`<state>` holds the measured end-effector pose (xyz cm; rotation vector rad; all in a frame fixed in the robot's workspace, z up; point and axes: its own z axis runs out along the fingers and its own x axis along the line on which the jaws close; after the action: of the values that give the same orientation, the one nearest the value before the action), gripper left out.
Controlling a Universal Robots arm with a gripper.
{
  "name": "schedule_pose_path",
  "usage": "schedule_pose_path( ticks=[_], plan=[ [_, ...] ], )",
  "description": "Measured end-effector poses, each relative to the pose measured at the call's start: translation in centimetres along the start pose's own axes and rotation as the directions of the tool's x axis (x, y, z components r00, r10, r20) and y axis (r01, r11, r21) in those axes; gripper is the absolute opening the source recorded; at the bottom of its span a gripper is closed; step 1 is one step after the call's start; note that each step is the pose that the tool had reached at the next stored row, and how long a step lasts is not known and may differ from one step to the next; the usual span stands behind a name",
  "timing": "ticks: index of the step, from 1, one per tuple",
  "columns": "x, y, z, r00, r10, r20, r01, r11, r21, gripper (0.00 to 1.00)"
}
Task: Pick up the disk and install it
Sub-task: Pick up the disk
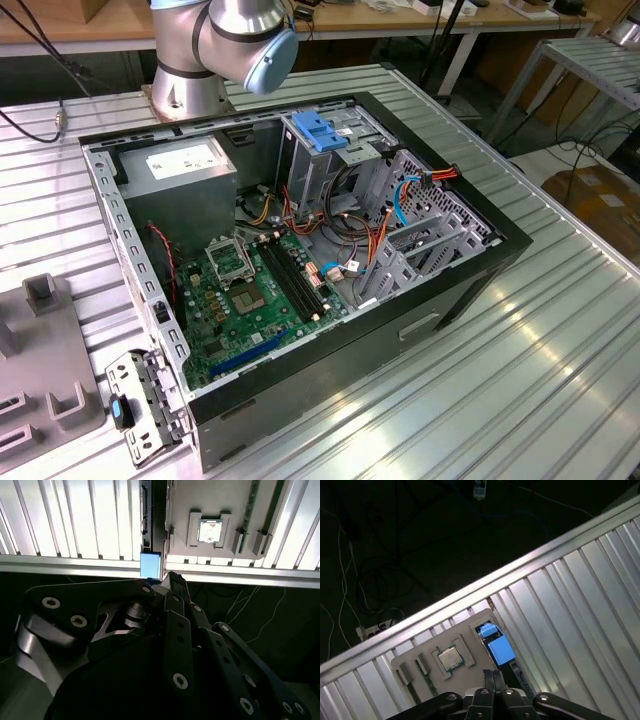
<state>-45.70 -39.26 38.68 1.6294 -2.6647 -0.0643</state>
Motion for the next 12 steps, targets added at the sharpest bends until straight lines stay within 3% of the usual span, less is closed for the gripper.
schedule_pose_path(
  ticks=[4, 8, 10, 12],
  plan=[
    [0.0, 0.0, 0.02, 0.9967, -0.081, -0.0035, 0.081, 0.9967, -0.0006, 0.11],
    [0.0, 0.0, 0.02, 0.9874, -0.158, -0.0069, 0.158, 0.9875, -0.0016, 0.11],
    [0.0, 0.0, 0.02, 0.9851, -0.172, -0.0082, 0.172, 0.9851, -0.0016, 0.11],
    [0.0, 0.0, 0.02, 0.9848, -0.174, -0.0083, 0.174, 0.9848, -0.0016, 0.11]
  ],
)
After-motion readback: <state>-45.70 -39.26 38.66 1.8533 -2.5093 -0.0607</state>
